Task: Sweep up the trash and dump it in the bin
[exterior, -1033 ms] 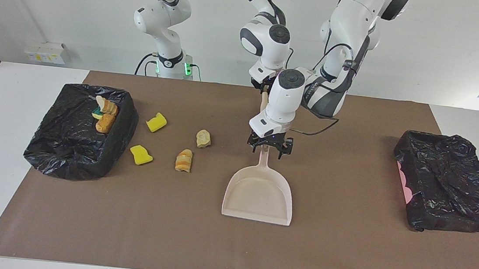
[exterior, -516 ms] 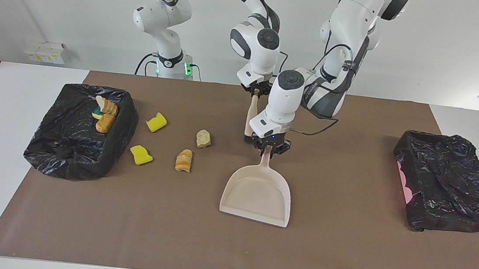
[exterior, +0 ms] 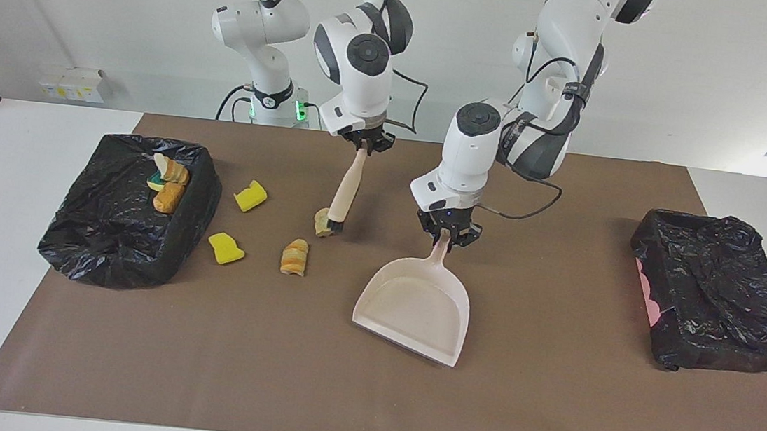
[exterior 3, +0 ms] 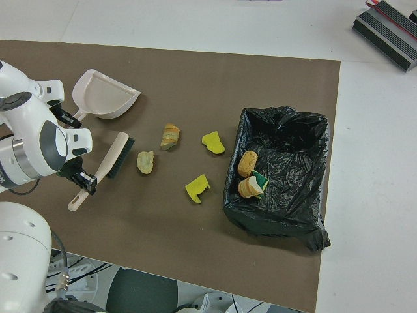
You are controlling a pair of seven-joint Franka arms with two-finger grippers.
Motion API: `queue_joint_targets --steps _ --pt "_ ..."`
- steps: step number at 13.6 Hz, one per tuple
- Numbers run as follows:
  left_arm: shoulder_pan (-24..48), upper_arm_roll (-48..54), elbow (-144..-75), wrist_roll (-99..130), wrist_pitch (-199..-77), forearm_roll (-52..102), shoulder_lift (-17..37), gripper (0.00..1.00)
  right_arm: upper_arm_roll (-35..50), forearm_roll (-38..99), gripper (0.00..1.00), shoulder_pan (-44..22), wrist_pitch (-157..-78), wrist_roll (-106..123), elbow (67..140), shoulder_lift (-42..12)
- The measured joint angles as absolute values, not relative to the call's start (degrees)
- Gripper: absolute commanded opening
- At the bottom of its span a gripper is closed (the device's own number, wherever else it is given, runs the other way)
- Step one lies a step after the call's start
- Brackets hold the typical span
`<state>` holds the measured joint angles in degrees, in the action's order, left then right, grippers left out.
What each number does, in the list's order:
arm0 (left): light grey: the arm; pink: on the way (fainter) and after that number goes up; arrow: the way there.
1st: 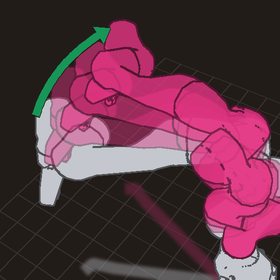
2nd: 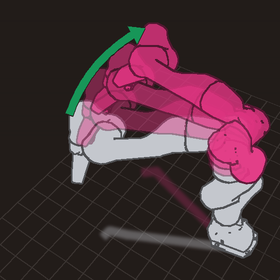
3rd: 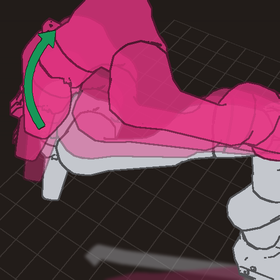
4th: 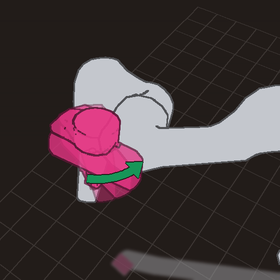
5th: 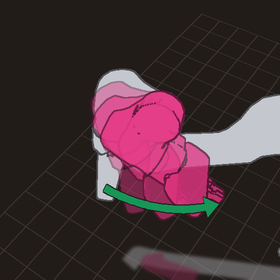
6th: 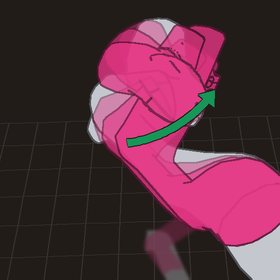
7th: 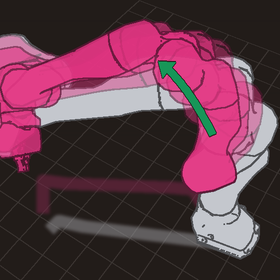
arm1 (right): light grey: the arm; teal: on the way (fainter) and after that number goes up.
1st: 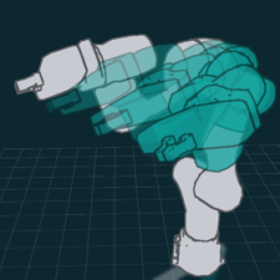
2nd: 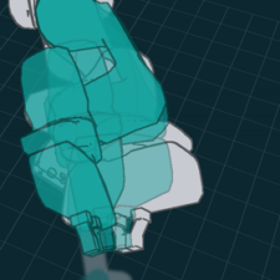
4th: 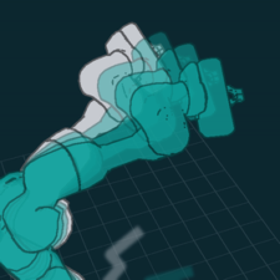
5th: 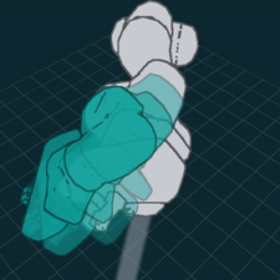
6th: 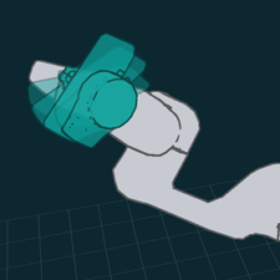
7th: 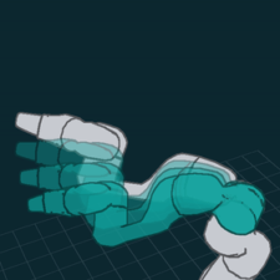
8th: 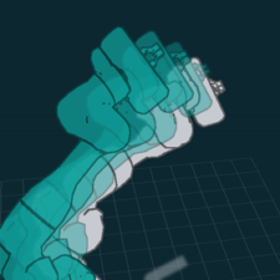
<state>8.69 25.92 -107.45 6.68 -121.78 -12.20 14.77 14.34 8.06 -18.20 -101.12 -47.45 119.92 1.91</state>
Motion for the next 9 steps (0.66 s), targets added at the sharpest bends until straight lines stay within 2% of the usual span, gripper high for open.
queue_joint_targets --steps 5,9 --pt "4.6 25.4 -107.6 -20.4 -113.7 -12.1 11.3 0.00 14.2 1.3 0.00 -8.0 -94.6 -45.2 120.3 1.7" --pt "4.4 25.9 -108.7 -32.4 -112.9 -12.1 11.2 0.00 14.2 -1.2 0.00 -4.3 -89.7 -45.1 124.3 3.5"
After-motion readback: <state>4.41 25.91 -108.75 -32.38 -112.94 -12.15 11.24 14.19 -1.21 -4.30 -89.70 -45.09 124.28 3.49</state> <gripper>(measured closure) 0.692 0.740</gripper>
